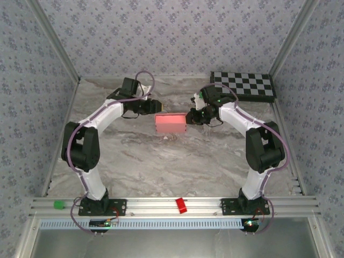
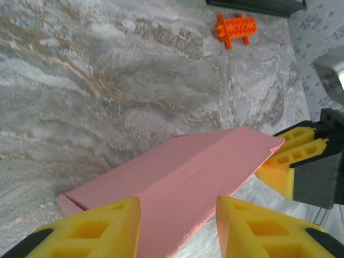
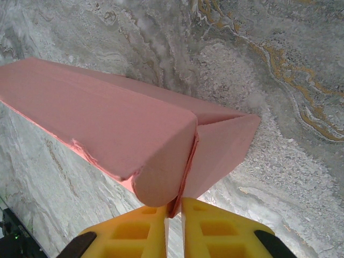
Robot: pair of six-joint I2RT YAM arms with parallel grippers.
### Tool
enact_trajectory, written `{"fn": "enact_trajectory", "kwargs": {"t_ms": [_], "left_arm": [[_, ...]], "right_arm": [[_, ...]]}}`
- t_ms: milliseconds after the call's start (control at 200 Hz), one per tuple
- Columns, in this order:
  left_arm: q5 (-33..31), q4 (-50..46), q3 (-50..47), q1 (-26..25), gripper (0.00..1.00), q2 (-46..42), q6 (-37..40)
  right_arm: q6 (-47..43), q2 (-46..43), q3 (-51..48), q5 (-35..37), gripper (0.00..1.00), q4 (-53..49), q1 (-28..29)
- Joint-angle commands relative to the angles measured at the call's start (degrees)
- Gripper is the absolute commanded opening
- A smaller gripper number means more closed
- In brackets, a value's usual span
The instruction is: Fold the paper box
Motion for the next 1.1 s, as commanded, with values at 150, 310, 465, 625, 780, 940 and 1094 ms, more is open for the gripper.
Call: {"fn": "enact_trajectory", "kwargs": {"t_ms": [150, 310, 465, 625, 780, 940, 1094], "left_arm": [[-1.92, -5.54, 2.26, -0.49, 0.41, 1.40, 3.69], [-2.37, -6.45, 2.26, -0.67, 0.41, 1.40, 5.07], [-3.80, -7.32, 2.18, -1.10, 0.41, 1.74, 5.95], [-5.82, -7.69, 1.91, -1.62, 0.41, 1.92, 6.38], [-7.78, -7.84, 1.72, -2.03, 0.41, 2.26, 6.57], [-9.11, -7.84, 1.91, -2.31, 0.41, 2.63, 6.64], [-9.84, -7.86, 2.08, -2.64, 0.41, 2.89, 6.66]], "right_arm": [[-0.70, -0.05, 1.73, 0.54, 0.16, -1.89, 0.41], [-0.57, -0.28, 1.74, 0.49, 0.17, -1.58, 0.35], [-0.40, -0.69, 1.87, 0.68, 0.21, -1.55, 0.50], [-0.31, -1.21, 2.02, 1.01, 0.28, -1.42, 0.46], [-0.16, -1.80, 1.99, 0.88, 0.33, -1.04, 0.38], [0.11, -2.15, 1.84, 0.30, 0.38, -0.06, 0.28], [0.18, -3.15, 1.57, -0.59, 0.42, 0.97, 0.24]]}}
